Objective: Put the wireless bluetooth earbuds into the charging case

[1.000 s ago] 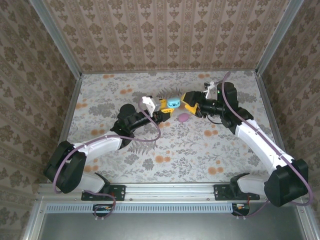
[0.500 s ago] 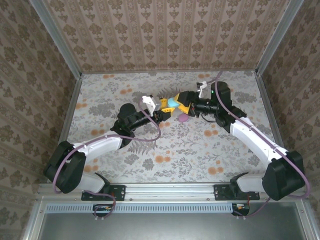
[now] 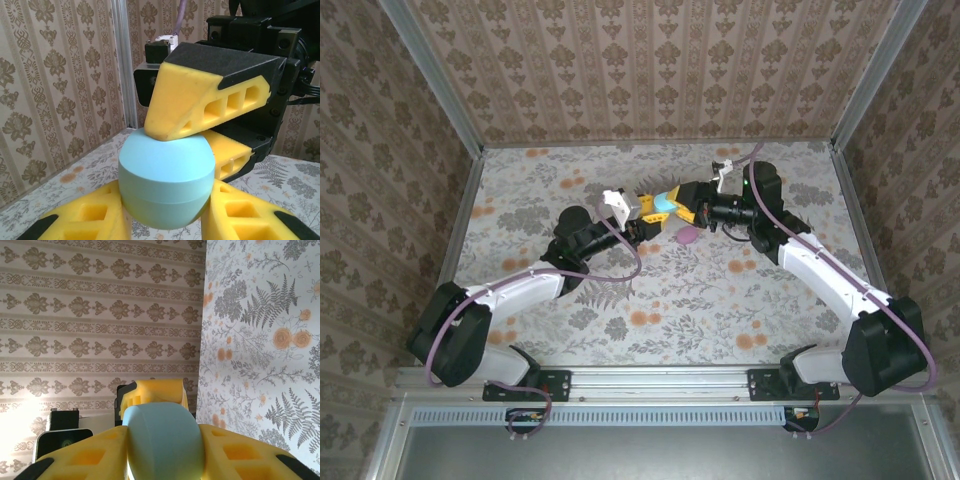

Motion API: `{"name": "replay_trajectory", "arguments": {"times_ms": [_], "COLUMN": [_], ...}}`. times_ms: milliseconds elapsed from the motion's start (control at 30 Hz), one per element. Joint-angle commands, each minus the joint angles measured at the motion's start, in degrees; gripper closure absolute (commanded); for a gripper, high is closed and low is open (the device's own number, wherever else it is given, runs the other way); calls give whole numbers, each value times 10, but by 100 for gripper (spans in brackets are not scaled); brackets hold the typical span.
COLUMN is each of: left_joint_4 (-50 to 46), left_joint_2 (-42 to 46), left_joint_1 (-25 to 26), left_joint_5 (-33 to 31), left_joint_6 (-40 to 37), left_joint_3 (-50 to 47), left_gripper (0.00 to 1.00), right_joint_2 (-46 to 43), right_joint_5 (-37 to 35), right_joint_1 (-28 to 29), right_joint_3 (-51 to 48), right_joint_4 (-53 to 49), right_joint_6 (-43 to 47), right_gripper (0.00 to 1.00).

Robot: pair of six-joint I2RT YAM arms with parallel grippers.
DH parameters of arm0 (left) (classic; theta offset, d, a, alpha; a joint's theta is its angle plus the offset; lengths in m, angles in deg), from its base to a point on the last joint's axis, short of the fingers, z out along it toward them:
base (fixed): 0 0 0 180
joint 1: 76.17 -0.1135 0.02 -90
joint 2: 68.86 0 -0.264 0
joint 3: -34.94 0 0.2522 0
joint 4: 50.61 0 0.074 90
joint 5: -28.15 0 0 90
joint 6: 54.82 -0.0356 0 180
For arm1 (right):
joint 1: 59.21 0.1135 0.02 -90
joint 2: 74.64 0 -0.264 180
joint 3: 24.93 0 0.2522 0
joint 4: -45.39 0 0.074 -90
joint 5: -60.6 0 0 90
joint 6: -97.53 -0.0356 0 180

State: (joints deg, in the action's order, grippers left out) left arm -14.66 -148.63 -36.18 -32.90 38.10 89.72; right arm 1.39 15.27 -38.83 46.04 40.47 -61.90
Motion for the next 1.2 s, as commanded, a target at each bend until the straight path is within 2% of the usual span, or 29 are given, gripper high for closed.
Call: {"name": "replay_trajectory", "arguments": {"times_ms": [0, 67, 133, 300, 567, 833, 967, 1167], "left_joint_4": [-4, -18, -60, -98, -166, -201, -209, -218], "left_joint_2": [6, 10, 18, 53, 148, 182, 184, 184], "left_joint_1": [3, 3, 3, -2, -21, -36, -39, -42], "left_joint_5": [6, 3, 0, -25, -102, -194, -201, -214], "left_joint_6": [-1, -9, -28, -49, -68, -59, -57, -58], "left_joint_3": [14, 12, 16, -20, -74, -81, -80, -80], "left_gripper": [57, 53, 33, 15, 14, 12, 12, 11], "right_joint_2": [-6, -13, -19, -27, 30, 142, 174, 183], "right_joint_5": [15, -5, -25, -95, -173, -177, -189, -217], "right_joint_1": [2, 0, -3, -15, -15, -6, 1, 4], "right_joint_3": [-9, -16, -25, -61, -143, -177, -179, -186], "right_joint_4": [14, 1, 0, -39, -35, 45, 52, 4], "right_joint_6": [3, 12, 15, 51, 121, 125, 130, 159], "right_gripper": [64, 65, 65, 65, 66, 68, 68, 65]}}
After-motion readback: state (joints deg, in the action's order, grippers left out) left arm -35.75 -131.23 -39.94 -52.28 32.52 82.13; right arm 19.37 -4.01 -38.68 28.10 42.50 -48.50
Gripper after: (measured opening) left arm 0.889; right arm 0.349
